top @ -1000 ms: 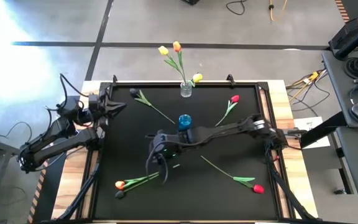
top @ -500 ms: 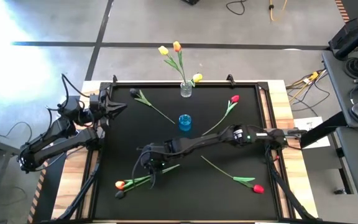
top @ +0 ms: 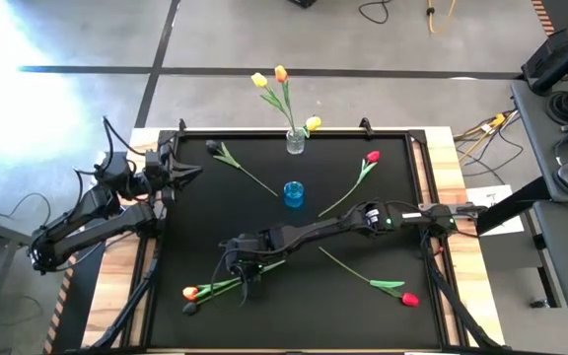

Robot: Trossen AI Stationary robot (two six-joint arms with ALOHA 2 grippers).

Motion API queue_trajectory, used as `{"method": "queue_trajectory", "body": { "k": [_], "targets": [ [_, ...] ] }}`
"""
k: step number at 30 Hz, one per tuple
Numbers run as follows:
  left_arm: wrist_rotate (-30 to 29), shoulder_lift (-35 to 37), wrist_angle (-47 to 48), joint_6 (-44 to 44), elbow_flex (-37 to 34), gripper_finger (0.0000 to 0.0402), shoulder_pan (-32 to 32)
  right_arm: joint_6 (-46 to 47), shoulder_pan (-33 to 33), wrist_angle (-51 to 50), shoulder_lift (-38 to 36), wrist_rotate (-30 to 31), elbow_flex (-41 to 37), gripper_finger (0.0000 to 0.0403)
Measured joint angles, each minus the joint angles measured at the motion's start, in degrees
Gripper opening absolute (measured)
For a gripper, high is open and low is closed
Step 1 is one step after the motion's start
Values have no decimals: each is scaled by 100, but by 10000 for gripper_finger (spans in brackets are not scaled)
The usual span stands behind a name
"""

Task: Sort flowers into vase by color
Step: Put the orange tulip flower into the transparent vase

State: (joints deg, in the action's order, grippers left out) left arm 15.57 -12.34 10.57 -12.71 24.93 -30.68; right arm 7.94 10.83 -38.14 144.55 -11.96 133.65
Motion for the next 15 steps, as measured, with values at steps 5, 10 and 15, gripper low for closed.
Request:
{"method": "queue_trajectory", "body": {
  "k": [5,10,15],
  "targets": [
    [1,0,-8,0,0,0,0,-117,-9,-5,0,14,-93,99],
    [0,2,-12,0,0,0,0,-143,-11,-6,0,274,-247,98],
    [0,4,-14,0,0,0,0,-148,-35,16,0,299,-378,106]
  ]
}}
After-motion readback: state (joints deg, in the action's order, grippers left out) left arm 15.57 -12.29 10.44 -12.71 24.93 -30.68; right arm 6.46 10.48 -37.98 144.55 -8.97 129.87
